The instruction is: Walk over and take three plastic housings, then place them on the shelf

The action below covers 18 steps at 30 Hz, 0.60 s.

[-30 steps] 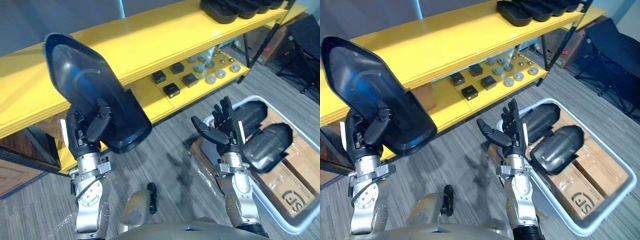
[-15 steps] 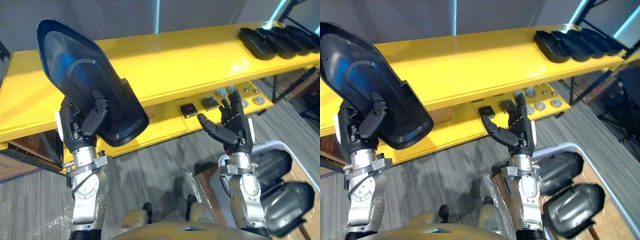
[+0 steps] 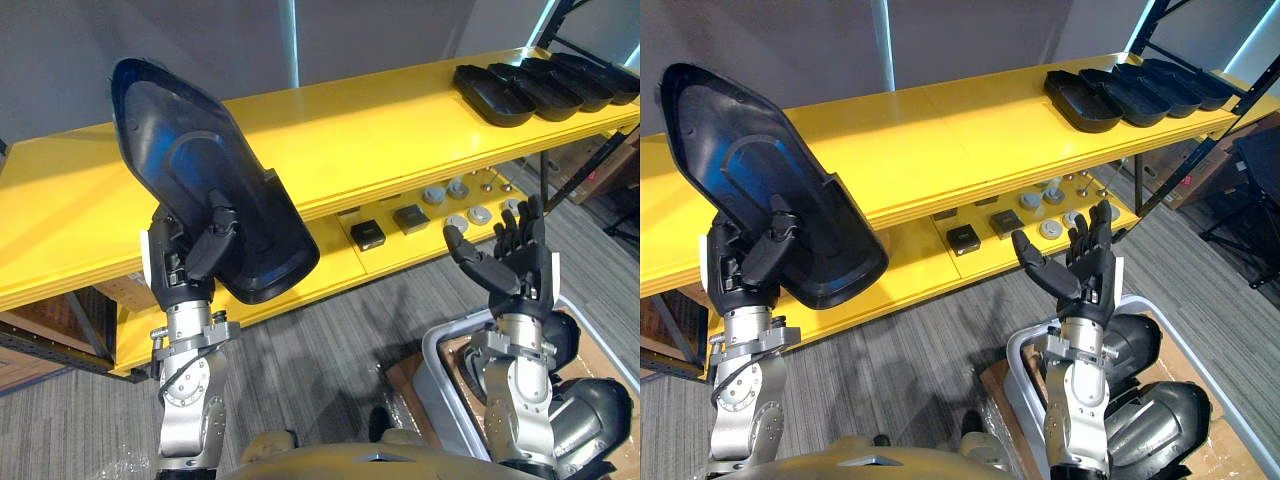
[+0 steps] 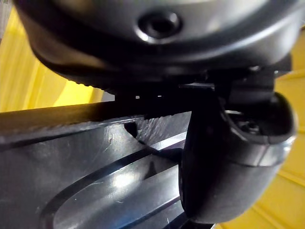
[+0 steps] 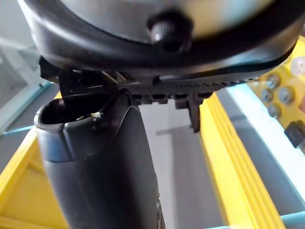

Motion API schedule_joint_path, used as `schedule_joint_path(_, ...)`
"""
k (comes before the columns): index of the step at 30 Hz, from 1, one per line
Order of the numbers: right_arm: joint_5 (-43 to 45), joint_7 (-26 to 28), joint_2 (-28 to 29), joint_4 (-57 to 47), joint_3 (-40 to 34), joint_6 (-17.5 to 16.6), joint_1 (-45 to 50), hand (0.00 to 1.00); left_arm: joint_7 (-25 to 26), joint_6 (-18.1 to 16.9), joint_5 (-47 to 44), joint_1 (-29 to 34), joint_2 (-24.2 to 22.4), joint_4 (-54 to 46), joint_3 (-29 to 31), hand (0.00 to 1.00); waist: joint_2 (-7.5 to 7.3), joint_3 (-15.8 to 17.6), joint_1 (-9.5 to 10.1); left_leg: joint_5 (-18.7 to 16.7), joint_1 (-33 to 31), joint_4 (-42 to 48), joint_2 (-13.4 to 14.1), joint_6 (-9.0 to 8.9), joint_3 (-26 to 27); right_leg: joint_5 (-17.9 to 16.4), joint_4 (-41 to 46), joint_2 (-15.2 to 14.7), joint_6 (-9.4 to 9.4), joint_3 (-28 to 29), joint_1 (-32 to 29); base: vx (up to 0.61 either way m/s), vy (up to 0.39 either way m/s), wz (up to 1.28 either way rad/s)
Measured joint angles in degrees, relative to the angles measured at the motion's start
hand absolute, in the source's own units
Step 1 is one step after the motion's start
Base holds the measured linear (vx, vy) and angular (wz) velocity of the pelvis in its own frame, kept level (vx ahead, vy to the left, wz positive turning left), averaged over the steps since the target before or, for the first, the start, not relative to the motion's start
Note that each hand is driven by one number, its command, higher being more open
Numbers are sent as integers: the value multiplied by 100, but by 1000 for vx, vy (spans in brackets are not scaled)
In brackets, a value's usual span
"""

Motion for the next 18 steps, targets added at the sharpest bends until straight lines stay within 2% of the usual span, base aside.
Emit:
schedule_joint_path(5, 244, 286, -1, 1, 0, 32, 194, 100, 194, 1, 10, -7, 9, 9, -12, 0, 84, -4, -60, -74, -318, 526, 121, -35, -5, -46, 0, 85, -73, -120, 14, -7, 3, 12)
schedule_joint_path(9, 196, 158, 157, 4, 6, 29, 360, 100, 18, -2, -85, 3, 13, 22, -122, 0, 81, 3, -40, 138, -113, 125, -71, -69, -103, -59, 2, -96, -83, -273, 151, -41, 29, 29)
schedule_joint_path(11, 202, 24, 257, 26, 32, 26, 378, 100, -150, -6, -125, -4, 31, 21, -217, 0, 88, 0, -70, 122, -43, -86, 44, -39, 335, -70, 2, -203, -75, -342, 166, -75, 7, 33)
schedule_joint_path(12, 212, -29, 258, 26, 44, 16, 401, 100, -267, -6, -220, -11, 31, 20, -379, 0, 109, -2, -93, 271, -20, -204, 78, -42, 584, -144, 8, -245, -45, -393, 157, -63, -21, 35)
schedule_joint_path(13, 205, -70, 250, 37, 71, 16, 400, 100, -314, -5, -218, -10, 29, 21, -501, 0, 146, 0, -82, 399, -23, -254, 94, -47, 656, -158, 19, -251, -47, -400, 132, -50, -5, 14)
schedule_joint_path(15, 173, -152, 257, 78, 229, 16, 399, 100, -324, 4, -219, -21, 102, 21, -702, 0, 141, 0, -56, 426, -27, -289, 104, -44, 736, -173, 38, -241, -35, -324, 63, -19, 19, -13)
schedule_joint_path(17, 184, -192, 258, 81, 363, 16, 416, 100, -243, 94, -217, -19, 194, 25, -958, 0, 167, 17, -92, 247, -87, -2, 224, -55, 801, -220, 116, -153, -76, -248, 42, 25, -12, -28)
schedule_joint_path(18, 194, -190, 236, 80, 418, 17, 419, 100, -169, 116, -215, -16, 191, 100, -1053, 0, 228, 53, -73, 103, -66, 258, 384, -29, 878, -378, 301, -25, -113, -131, 24, 44, -29, -43)
